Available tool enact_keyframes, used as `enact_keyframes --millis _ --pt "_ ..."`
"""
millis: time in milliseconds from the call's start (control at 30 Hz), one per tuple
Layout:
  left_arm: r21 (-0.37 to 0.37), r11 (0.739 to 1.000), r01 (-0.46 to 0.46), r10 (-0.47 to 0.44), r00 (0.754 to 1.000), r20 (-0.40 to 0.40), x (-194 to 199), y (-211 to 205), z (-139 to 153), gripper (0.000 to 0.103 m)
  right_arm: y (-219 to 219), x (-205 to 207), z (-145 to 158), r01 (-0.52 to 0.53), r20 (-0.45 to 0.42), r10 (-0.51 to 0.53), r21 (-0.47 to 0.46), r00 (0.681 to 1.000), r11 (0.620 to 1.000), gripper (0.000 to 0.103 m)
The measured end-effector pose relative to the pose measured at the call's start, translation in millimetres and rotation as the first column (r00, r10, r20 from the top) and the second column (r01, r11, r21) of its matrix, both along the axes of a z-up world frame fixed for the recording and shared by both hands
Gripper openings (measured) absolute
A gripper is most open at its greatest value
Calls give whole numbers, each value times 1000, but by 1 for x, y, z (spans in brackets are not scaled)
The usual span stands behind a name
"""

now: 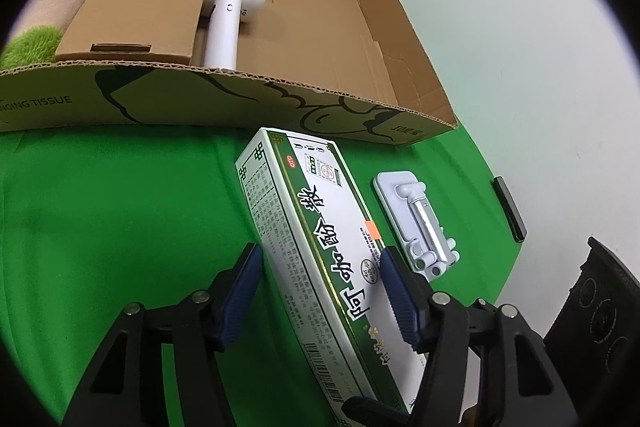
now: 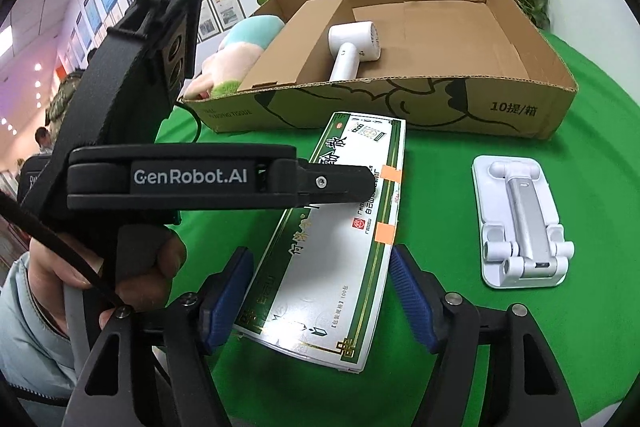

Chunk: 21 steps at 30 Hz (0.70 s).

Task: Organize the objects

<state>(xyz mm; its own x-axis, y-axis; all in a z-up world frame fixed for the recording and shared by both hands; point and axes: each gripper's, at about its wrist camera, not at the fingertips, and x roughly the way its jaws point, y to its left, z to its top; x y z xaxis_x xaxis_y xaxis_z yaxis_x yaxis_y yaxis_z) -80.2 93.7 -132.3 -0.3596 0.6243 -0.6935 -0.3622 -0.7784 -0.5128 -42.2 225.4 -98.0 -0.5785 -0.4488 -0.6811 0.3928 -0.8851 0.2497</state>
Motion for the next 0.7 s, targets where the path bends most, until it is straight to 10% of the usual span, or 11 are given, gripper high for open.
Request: enact_keyframes --millis 300,700 --pt "54 999 -6 1 996 95 1 1 -8 60 10 -2 -2 -5 61 13 -124 998 992 64" --pt "41 999 5 -5 1000 -13 20 14 15 54 -1 11 11 -18 -22 17 -35 1000 999 63"
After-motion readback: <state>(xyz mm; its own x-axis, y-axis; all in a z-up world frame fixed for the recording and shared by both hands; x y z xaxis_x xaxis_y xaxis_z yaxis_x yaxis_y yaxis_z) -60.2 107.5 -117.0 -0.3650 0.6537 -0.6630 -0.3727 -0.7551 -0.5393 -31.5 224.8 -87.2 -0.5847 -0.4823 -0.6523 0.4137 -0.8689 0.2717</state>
